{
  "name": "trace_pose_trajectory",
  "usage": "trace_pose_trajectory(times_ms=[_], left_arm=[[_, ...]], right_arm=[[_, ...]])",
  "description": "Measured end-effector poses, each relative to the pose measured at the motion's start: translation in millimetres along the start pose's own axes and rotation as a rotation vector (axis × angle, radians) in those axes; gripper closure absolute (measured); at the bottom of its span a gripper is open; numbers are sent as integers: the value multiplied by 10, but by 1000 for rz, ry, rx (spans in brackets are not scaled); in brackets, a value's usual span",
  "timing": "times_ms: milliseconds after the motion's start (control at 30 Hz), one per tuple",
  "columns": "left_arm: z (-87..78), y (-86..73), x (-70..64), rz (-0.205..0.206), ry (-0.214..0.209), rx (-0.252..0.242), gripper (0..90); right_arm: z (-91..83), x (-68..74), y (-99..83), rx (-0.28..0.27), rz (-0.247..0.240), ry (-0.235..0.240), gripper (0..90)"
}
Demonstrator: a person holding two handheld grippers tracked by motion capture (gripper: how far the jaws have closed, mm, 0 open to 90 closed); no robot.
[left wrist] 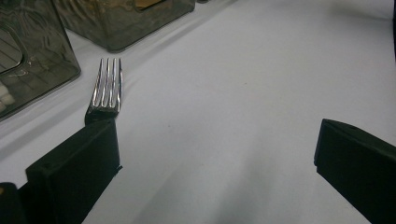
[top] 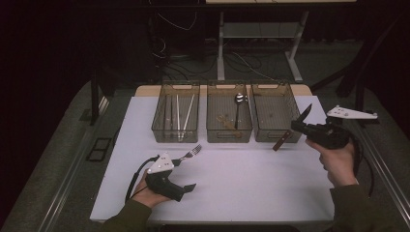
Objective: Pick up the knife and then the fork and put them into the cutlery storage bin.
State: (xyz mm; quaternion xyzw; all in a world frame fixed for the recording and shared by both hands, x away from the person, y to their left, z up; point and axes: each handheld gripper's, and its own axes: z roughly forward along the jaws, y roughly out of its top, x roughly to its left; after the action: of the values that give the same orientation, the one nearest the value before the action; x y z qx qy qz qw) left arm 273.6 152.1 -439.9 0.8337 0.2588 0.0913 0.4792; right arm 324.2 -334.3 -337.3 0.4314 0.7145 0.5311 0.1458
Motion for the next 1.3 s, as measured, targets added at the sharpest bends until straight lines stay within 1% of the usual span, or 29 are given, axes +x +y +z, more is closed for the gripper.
trace_pose_trajectory(times_ms=[33, 233, 333, 433, 467, 533, 633, 700, 767, 833, 867, 900, 1000, 1067, 1233, 1300], left_arm=[[-2, 3, 0, 0, 3, 1, 0], [-4, 6, -3, -5, 11, 8, 0], [-1, 7, -12, -1, 11, 6, 0], [-5, 9, -13, 1, 13, 13, 0], [-6, 10, -14, 2, 12, 14, 0], [1, 10, -10, 6, 12, 15, 0], [0, 10, -20, 7, 9, 15, 0], [0, 12, -19, 8, 8, 15, 0], [-3, 11, -17, 8, 8, 18, 0], [-1, 11, -17, 8, 9, 20, 0], [-1, 11, -15, 9, 9, 21, 0], [0, 11, -16, 7, 9, 21, 0], [-4, 12, -15, 6, 10, 20, 0], [-5, 11, -15, 3, 14, 19, 0], [-9, 13, -17, 4, 14, 18, 0], [-13, 14, -13, 2, 16, 14, 0]], right_arm=[[-22, -24, 32, -4, 5, -7, 894], [-119, -155, 264, -18, -2, -59, 896], [-142, -229, 373, -23, 8, -86, 896], [-129, -309, 490, -12, -9, -131, 896], [-120, -328, 527, -6, -5, -140, 896], [-86, -379, 599, 12, -17, -166, 896], [-4, -458, 668, 56, -27, -208, 896], [76, -520, 680, 100, -21, -214, 896], [163, -573, 668, 144, -31, -235, 896], [254, -622, 636, 187, -18, -240, 896], [314, -650, 614, 216, -27, -245, 896], [360, -665, 597, 239, -24, -249, 896], [481, -693, 556, 300, -22, -238, 896], [568, -702, 535, 344, -37, -245, 896], [768, -710, 482, 386, -38, -248, 896], [827, -711, 470, 375, -38, -246, 895]])
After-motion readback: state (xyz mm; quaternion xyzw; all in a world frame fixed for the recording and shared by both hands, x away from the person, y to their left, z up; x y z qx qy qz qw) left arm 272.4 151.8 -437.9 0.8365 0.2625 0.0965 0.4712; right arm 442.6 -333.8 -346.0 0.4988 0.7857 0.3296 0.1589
